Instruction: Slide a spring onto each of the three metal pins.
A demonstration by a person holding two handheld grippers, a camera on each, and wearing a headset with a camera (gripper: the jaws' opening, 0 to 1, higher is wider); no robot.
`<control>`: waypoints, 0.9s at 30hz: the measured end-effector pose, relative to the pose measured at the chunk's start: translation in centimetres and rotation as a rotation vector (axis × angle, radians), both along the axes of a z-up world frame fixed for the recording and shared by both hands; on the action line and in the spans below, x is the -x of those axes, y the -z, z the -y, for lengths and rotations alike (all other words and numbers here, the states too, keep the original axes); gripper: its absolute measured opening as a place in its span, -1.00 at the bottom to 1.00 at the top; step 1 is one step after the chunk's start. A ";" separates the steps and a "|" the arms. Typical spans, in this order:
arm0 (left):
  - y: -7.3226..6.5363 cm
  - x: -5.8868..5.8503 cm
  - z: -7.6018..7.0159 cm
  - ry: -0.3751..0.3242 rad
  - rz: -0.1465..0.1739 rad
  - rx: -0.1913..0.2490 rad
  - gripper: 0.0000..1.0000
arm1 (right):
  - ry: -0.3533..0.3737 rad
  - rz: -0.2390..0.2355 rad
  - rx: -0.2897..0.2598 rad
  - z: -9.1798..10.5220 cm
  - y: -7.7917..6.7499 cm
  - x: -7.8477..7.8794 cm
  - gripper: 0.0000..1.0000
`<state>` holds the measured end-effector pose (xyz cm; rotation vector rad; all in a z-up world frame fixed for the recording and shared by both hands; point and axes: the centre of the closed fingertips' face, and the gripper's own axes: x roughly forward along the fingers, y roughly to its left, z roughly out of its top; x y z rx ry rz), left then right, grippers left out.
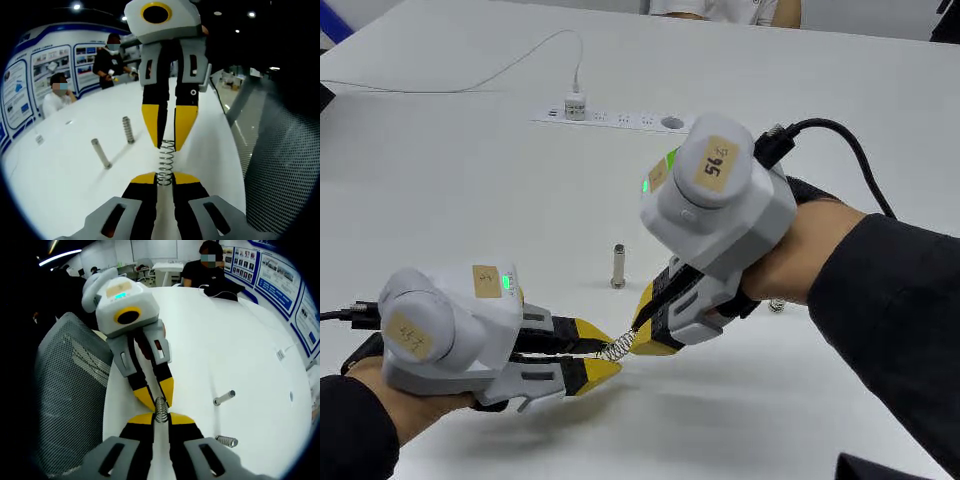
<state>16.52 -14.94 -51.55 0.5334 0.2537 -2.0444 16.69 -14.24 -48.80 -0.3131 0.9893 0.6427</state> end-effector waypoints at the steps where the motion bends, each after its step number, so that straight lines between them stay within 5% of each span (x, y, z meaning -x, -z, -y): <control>1: 0.0 0.0 0.0 0.000 -0.003 0.000 -0.77 | 0.001 0.004 -0.001 0.0 -0.1 -0.1 -0.76; 15: -0.5 0.1 0.1 -0.034 -0.067 0.004 -0.78 | -0.006 0.062 -0.015 -0.5 -0.9 -1.0 -0.72; 27: -1.2 0.0 0.4 -0.039 -0.069 0.040 -0.78 | 0.017 0.068 -0.035 -0.6 -0.6 -1.2 -0.69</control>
